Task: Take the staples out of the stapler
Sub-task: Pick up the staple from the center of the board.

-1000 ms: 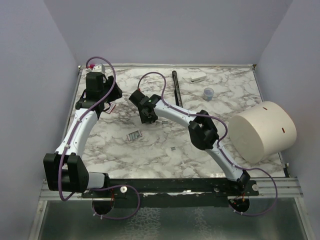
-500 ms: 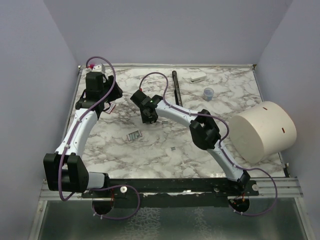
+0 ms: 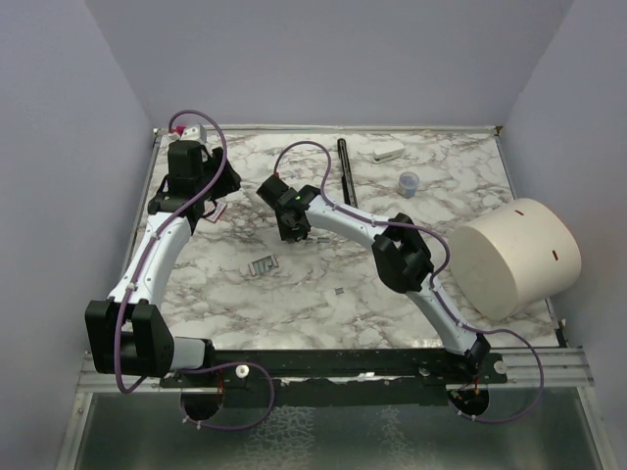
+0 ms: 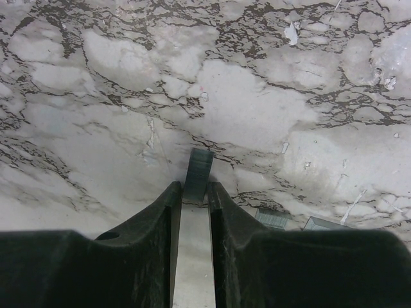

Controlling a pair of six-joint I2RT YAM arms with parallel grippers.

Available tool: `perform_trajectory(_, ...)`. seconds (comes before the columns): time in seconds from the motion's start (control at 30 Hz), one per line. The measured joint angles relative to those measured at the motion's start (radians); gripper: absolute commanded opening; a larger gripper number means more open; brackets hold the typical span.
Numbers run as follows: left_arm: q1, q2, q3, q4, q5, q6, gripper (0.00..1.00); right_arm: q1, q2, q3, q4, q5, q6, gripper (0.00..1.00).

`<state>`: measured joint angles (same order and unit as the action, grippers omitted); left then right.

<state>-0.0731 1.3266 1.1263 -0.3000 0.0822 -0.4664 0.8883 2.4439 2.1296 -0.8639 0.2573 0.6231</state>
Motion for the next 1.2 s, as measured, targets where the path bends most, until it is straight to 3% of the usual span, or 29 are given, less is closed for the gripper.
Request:
perform_trajectory(0.2, 0.0, 0.0, 0.0, 0.0, 0.0, 0.0, 0.56, -0.001, -0.008, -0.014, 0.011, -0.002, -0.008, 0.15)
perform_trajectory(0.83, 0.0, 0.0, -0.001, 0.001, 0.008, 0.0, 0.56, -0.007, -0.098, -0.156, 0.109, -0.043, -0.051, 0.17)
perform_trajectory(1.2, 0.0, 0.0, -0.007, 0.016, 0.026, 0.0, 0.56, -0.021, -0.363, -0.406, 0.294, -0.124, -0.061, 0.17)
